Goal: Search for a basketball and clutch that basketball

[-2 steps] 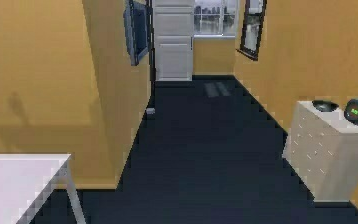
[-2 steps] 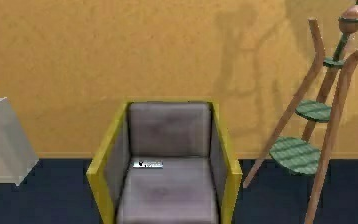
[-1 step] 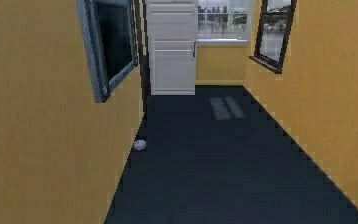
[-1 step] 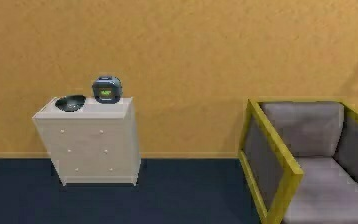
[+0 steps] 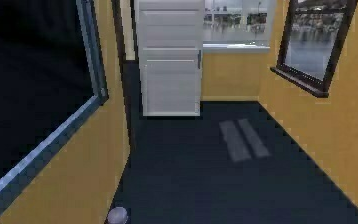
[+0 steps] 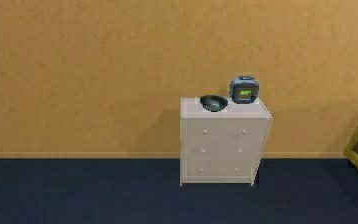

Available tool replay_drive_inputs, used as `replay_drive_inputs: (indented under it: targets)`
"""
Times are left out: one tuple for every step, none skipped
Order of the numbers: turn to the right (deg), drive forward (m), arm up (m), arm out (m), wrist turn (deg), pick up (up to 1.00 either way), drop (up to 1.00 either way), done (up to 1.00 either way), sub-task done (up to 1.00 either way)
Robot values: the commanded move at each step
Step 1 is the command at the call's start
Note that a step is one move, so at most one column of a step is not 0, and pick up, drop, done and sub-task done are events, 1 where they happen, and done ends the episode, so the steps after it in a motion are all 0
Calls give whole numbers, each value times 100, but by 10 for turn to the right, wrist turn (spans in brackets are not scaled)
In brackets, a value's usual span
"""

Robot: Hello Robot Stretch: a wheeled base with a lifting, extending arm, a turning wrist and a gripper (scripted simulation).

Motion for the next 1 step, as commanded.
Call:
replay_drive_inputs:
  targets:
    - [0,100,0,0,0,0,0,0,0]
